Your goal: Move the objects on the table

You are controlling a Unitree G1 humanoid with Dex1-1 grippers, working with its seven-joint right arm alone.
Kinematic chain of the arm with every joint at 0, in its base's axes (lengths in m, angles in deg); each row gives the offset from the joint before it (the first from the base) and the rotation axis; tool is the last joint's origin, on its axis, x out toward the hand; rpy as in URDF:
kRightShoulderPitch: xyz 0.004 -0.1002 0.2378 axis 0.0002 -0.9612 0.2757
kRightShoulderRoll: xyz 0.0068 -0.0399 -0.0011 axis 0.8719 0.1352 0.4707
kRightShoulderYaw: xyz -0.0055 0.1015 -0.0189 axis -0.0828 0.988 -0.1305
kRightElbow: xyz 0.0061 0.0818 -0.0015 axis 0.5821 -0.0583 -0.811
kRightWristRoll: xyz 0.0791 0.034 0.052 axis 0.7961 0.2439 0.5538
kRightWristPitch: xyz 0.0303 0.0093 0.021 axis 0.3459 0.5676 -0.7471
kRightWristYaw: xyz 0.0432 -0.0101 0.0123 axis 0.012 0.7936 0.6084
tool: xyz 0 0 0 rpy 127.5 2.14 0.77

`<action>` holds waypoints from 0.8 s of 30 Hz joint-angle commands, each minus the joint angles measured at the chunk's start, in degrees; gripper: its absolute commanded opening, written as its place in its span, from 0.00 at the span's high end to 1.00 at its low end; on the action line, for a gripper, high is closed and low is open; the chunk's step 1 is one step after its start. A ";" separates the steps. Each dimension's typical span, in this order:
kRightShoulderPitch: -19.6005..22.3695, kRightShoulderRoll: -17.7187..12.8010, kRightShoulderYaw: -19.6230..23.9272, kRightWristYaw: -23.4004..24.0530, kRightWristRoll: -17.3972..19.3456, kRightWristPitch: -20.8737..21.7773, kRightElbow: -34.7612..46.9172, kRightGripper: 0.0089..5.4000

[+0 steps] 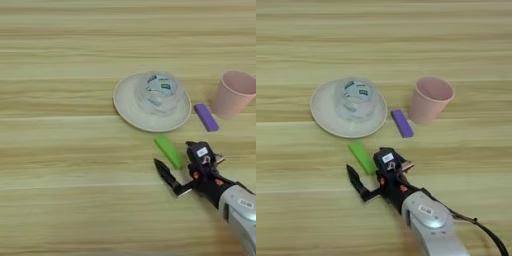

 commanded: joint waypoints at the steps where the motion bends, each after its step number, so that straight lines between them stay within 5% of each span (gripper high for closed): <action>1: 1.39 -1.15 0.54 0.52 0.14 -1.00 0.74 0.08; 24: 2.55 -1.61 1.02 0.33 0.41 -3.24 0.20 0.58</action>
